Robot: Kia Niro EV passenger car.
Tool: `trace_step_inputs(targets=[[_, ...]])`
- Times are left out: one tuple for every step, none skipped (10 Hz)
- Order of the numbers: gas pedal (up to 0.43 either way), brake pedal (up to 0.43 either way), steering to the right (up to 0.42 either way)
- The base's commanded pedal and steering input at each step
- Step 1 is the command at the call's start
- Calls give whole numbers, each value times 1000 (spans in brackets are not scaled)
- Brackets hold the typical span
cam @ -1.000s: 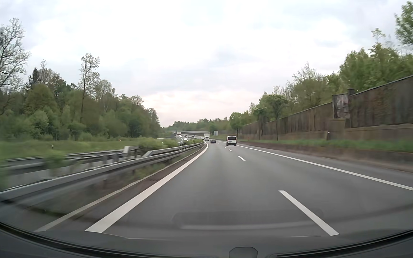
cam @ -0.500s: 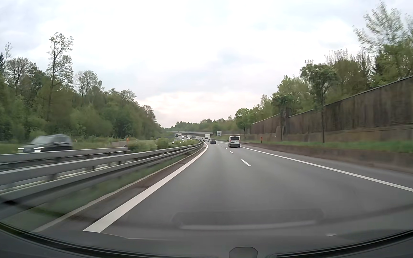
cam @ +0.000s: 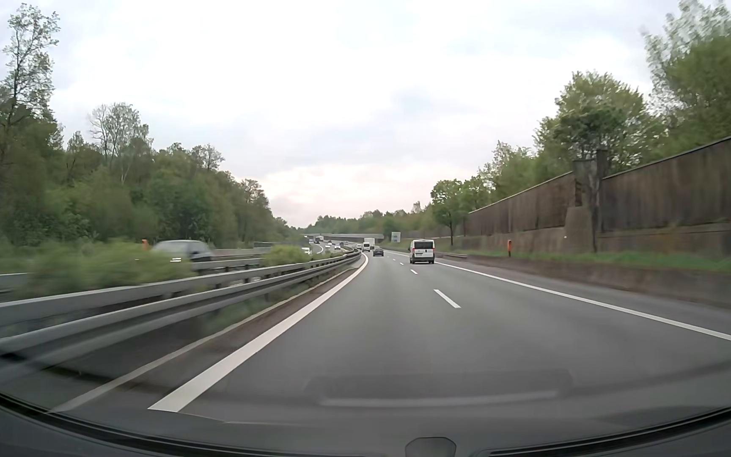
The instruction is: Follow the waypoints while adhering to traffic rules and regulations
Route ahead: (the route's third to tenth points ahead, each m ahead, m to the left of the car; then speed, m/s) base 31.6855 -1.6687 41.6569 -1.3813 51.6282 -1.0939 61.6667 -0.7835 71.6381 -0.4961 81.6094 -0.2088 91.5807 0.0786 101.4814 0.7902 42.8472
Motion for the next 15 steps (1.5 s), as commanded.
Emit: trace_step_inputs(targets=[[0,0,-9],[0,0,-9],[0,0,-9],[0,0,-10],[0,0,-10],[0,0,-10],[0,6,-10],[0,12,-10],[0,12,-10],[0,12,-10],[0,0,-10],[0,0,-10],[0,0,-10],[0,0,-10],[0,0,-9]])
